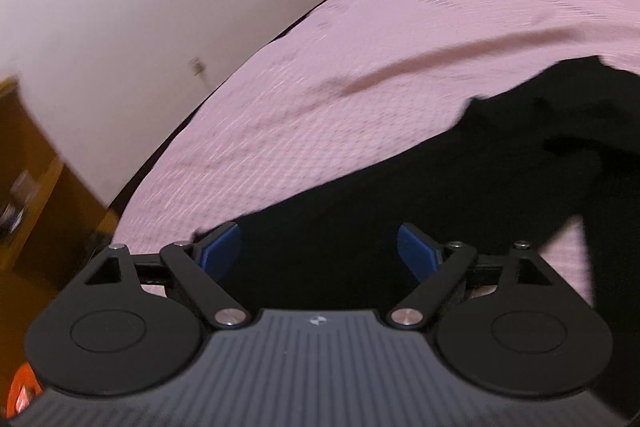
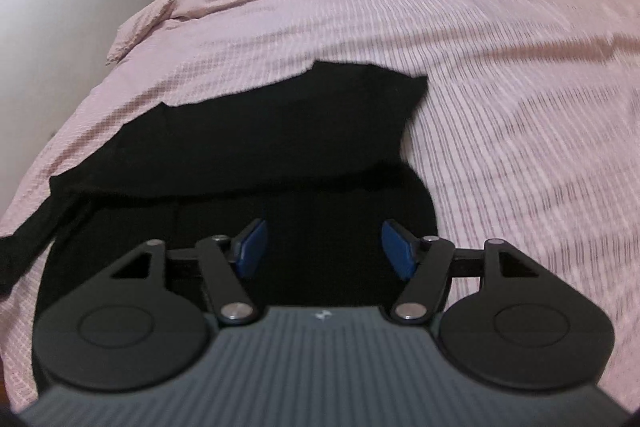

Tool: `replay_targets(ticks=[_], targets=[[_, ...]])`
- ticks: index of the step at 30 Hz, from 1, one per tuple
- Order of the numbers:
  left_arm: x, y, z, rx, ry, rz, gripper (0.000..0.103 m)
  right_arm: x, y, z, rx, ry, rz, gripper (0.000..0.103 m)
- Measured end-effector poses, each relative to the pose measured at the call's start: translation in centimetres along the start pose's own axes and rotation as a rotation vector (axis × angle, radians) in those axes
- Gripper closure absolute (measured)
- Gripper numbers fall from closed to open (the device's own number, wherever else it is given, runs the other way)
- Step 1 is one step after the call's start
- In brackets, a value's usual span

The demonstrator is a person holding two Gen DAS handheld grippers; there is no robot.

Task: Fold small clothes

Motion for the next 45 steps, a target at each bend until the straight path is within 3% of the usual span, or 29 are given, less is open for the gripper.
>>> replay_targets(ticks=[6,9,14,19,28,33,36,38,40,42,45], targets=[[-2.3,5.6,-2.3,0.089,0.058,0.091,0.014,-2.8,-0.7,-1.3,0.001,0.081,-0.05,0.038],[-3.5,7.8,-3.6,0.105,0.092,0.148,0.014,-3.7,-0.5,-2.0,-0.028,0.08,-0.019,0.037],[-5.1,8.9,-5.6,0.006,0.146,0.274,0.012,-4.5,0.6,-2.6,-0.052,0.065,0.047,0.02],[-6.0,9.3,-7.8,-0.097,0.194,0.406,0.0,-5.0,0.8,-3.1,-0.064,0.052,0.07,0.014],[-5.5,8.2,-7.2,-0.21,0.196,0.311,0.001,-4.3,0.7,-3.3,-0.095,0.109,0.033,0.014],[-4.9,6.7,-6.0,-0.233,0.159,0.214,0.011,-3.8,1.4,-2.7,-0.13,0.24,0.019,0.016],[-4.3,5.6,-5.3,-0.262,0.135,0.166,0.035,-3.1,2.7,-1.4,-0.096,0.264,0.071,0.016],[-3.8,5.3,-4.7,-0.267,0.118,0.147,0.059,-2.5,3.5,-0.4,-0.089,0.23,0.101,0.016],[-3.4,5.1,-4.3,-0.257,0.102,0.133,0.068,-2.5,4.1,0.2,-0.072,0.207,0.106,0.016],[-3.4,5.0,-4.6,-0.248,0.101,0.142,0.068,-2.9,4.5,0.3,-0.04,0.206,0.09,0.016],[-3.3,4.9,-5.5,-0.237,0.11,0.169,0.059,-4.0,4.8,0.2,-0.007,0.218,0.059,0.016]])
Point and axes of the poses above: each gripper's, at about its wrist camera, not at the fingertips, and z roughly against the way its jaws point, y to its left, x to its top, the point moved 9 cm from there along -z, roughly the way its jaws point, and after that the axes turned 8 degrees about x, right-handed, at the moved point
